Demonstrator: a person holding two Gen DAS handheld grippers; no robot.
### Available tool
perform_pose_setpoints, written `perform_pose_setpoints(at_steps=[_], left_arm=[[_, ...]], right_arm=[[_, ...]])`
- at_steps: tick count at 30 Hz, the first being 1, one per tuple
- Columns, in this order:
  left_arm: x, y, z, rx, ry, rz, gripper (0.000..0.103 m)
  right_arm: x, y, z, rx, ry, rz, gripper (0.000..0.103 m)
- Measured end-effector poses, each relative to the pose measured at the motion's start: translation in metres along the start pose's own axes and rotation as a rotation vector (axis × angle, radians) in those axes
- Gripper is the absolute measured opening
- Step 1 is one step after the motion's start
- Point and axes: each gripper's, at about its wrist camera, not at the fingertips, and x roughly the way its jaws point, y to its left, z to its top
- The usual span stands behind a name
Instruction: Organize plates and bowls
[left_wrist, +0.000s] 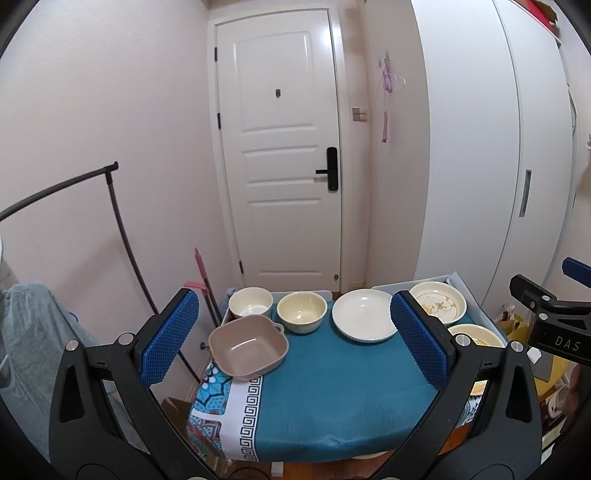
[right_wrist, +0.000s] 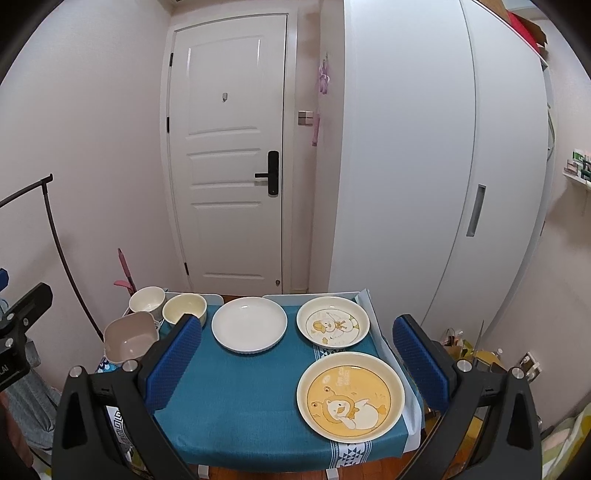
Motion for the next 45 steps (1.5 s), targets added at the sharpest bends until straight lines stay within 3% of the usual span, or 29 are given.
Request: perform_pose_setpoints(at_steps=[45], left_arm=[[0.0085,0.0042,-0.0015,0.004,0.019,0.008,0.103]], right_arm=[[0.0061,0.0039,-0.0017,-0.005,0.009,-0.004,0.103]])
